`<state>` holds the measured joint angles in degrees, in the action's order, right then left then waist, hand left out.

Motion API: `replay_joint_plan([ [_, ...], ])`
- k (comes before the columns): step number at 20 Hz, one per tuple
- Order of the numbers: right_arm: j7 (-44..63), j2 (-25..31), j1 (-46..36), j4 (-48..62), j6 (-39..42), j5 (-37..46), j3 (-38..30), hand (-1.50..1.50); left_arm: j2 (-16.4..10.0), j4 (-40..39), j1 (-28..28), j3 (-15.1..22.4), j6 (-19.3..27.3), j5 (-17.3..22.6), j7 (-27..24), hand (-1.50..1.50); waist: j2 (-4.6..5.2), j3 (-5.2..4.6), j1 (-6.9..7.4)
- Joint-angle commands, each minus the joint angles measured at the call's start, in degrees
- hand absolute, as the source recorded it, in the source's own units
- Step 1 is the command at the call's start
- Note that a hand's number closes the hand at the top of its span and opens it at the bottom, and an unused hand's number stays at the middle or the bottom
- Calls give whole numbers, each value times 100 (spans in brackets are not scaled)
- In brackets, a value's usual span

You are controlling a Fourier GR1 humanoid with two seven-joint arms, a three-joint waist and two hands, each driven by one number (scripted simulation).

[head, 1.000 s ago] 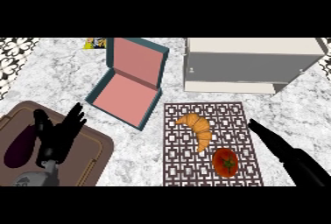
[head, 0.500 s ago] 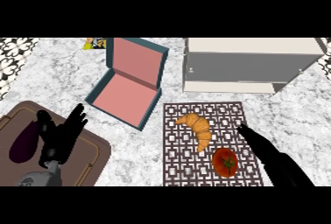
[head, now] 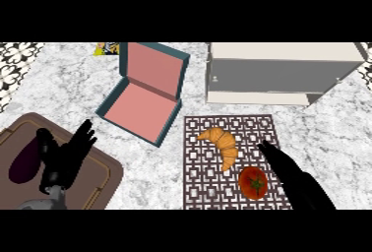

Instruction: Pick the tomato from the placemat and place it in the tiered shelf

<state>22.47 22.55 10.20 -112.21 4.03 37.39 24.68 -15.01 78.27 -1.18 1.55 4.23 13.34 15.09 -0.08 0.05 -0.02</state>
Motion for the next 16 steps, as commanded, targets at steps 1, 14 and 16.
replay_joint_plan([
  [1, 153, -257, 60, -47, 144, 373, 19, -150, 34, -20, 81, -153, -197, -96, -16, 0, 4, -5, -5],
  [14, -768, -926, -487, 1528, -457, 999, -364, -150, 231, -928, -311, -523, -459, -332, -446, 0, 10, -5, -10],
  [16, -1068, -977, -523, 1914, -557, 989, -442, -150, 417, -170, -233, -308, -143, -464, 125, 0, 7, -4, 0],
])
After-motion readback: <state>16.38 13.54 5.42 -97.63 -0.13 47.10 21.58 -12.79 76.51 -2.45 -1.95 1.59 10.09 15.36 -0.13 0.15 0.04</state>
